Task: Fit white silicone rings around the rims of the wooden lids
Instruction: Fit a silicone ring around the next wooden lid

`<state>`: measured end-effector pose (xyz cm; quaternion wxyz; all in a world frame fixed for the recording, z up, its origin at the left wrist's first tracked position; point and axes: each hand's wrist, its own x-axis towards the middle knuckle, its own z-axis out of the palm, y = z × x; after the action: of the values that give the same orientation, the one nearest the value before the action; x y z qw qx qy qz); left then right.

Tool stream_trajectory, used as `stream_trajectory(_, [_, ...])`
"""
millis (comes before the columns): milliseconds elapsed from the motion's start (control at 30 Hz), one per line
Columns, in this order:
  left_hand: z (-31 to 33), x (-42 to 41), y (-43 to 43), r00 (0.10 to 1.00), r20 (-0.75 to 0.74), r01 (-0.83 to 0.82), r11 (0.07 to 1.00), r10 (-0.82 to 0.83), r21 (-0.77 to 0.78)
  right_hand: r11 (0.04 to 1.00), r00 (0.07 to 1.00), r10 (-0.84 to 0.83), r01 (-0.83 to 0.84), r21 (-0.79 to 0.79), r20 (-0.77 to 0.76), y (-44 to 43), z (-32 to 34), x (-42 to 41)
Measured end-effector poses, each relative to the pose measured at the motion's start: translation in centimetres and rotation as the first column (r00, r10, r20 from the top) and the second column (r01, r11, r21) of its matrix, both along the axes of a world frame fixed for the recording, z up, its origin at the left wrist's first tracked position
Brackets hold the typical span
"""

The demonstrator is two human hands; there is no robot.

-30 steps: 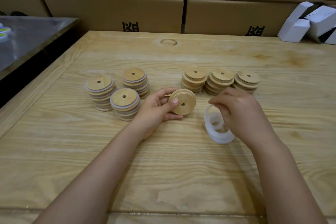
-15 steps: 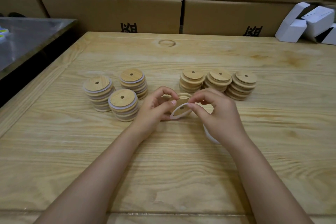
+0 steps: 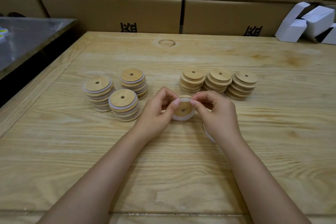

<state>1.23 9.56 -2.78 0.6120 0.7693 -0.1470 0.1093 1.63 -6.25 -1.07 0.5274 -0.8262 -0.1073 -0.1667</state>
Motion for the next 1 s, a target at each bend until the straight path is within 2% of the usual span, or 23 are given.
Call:
stream_trajectory(767, [0.18, -0.17, 0.11, 0.989, -0.082, -0.122, 0.992, 0.123, 0.019, 1.000, 0.999, -0.016, 0.016, -0.006, -0.037, -0.13, 0.48, -0.49])
stream_trajectory(1000, [0.43, 0.02, 0.43, 0.978, -0.148, -0.158, 0.986, 0.150, -0.046, 1.000, 0.999, 0.001, -0.002, -0.025, -0.039, -0.37, 0.64, -0.41])
